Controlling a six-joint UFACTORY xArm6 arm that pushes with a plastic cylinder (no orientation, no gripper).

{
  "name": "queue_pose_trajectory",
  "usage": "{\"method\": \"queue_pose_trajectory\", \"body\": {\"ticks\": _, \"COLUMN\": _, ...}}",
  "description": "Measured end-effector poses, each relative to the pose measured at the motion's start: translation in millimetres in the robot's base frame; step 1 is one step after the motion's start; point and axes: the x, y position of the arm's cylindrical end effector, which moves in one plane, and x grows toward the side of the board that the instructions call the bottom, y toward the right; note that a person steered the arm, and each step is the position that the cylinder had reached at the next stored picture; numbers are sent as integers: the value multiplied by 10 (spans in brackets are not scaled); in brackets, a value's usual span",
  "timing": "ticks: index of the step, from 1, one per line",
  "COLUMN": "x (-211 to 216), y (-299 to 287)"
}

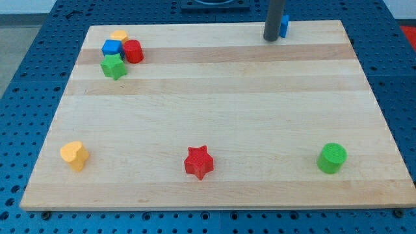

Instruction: Push green circle towards top right

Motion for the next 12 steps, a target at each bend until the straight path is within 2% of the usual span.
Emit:
{"method": "queue_pose_trajectory", "body": {"ticks": 1, "x": 618, "y": 567}}
{"method": "queue_pose_trajectory", "body": {"ticks": 2, "x": 965, "y": 1300}}
{"method": "queue_pose_trajectory", "body": {"ticks": 3, "x": 1415, "y": 1220}}
{"method": "queue_pose_trajectory", "body": {"ticks": 5, "x": 3027, "y": 1098}}
{"method": "queue_pose_trajectory", "body": {"ticks": 6, "x": 3221, "y": 824}}
{"method": "queue_pose_trajectory", "body": {"ticks": 7, "x": 2984, "y": 417}}
{"method": "queue_pose_trajectory", "body": {"ticks": 8, "x": 2799, "y": 362}}
{"method": "queue_pose_trajectory", "body": {"ticks": 9, "x": 2611, "y": 702}}
{"method": "queue_pose_trajectory", "body": {"ticks": 11, "x": 1769, "y": 855}}
{"method": "queue_pose_trajectory", "body": {"ticks": 12, "x": 1941, "y": 954}}
